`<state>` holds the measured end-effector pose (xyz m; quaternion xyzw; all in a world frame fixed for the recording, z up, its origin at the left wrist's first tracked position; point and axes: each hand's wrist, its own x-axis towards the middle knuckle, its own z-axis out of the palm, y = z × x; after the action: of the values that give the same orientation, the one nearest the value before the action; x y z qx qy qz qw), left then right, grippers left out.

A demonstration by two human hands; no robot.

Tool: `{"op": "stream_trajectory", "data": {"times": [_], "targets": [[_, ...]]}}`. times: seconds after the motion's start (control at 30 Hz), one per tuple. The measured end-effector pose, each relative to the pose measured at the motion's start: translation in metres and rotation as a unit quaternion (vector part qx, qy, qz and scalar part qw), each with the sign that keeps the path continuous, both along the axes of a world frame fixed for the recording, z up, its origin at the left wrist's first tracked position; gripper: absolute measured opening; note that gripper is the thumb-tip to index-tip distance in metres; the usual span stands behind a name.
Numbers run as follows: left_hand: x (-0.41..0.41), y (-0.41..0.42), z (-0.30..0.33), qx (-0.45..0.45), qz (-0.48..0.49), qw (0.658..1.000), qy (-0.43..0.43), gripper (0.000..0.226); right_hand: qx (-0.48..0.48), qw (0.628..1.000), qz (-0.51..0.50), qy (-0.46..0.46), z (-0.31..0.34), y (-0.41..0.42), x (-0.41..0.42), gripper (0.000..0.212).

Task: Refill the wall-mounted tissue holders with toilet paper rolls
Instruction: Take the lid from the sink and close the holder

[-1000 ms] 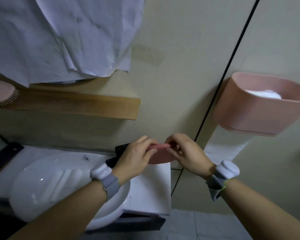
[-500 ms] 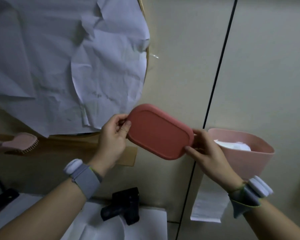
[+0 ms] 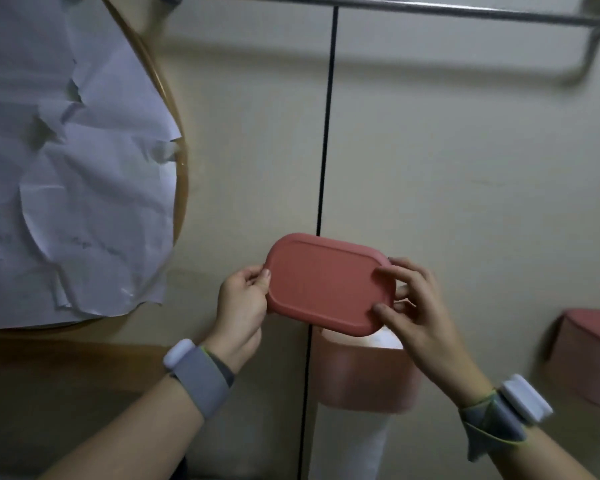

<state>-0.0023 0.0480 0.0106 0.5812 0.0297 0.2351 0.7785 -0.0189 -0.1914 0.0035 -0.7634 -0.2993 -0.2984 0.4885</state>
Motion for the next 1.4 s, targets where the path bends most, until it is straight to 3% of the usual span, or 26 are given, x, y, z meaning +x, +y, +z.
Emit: {"op": "stream_trajectory", "data": {"times": [0.17, 0.4, 0.67, 0.8, 0.93, 1.2, 1.4], "targets": [[0.012, -0.036, -0.008, -0.020, -0.001, 0.999, 0.040, 0.018, -0.129, 0.992, 0.011, -0.009, -0.014, -0.047, 0.013, 0.079], [0.009, -0.034, -0.020, -0.049, 0.002, 0.998, 0.045, 0.016, -0.184, 0.982, -0.009, -0.053, -0.017, -0.060, 0.032, 0.079], [0.008, -0.040, -0.035, 0.042, 0.047, 0.996, 0.057, 0.013, -0.123, 0.990, 0.056, 0.034, -0.023, -0.071, 0.039, 0.066], [-0.003, -0.058, -0.051, 0.176, 0.047, 0.982, 0.058, 0.013, -0.057, 0.988, 0.096, 0.110, -0.039, -0.092, 0.036, 0.060], [-0.012, -0.066, -0.064, 0.331, 0.082, 0.940, 0.019, 0.018, -0.004, 0.976, 0.128, 0.174, -0.061, -0.102, 0.036, 0.059], [-0.010, -0.062, -0.067, 0.310, 0.045, 0.949, 0.038, 0.016, 0.006, 0.962, 0.155, 0.225, -0.072, -0.103, 0.050, 0.059], [-0.006, -0.063, -0.067, 0.331, 0.007, 0.943, 0.031, 0.037, -0.004, 0.961, 0.147, 0.234, -0.069, -0.106, 0.051, 0.059]]}}
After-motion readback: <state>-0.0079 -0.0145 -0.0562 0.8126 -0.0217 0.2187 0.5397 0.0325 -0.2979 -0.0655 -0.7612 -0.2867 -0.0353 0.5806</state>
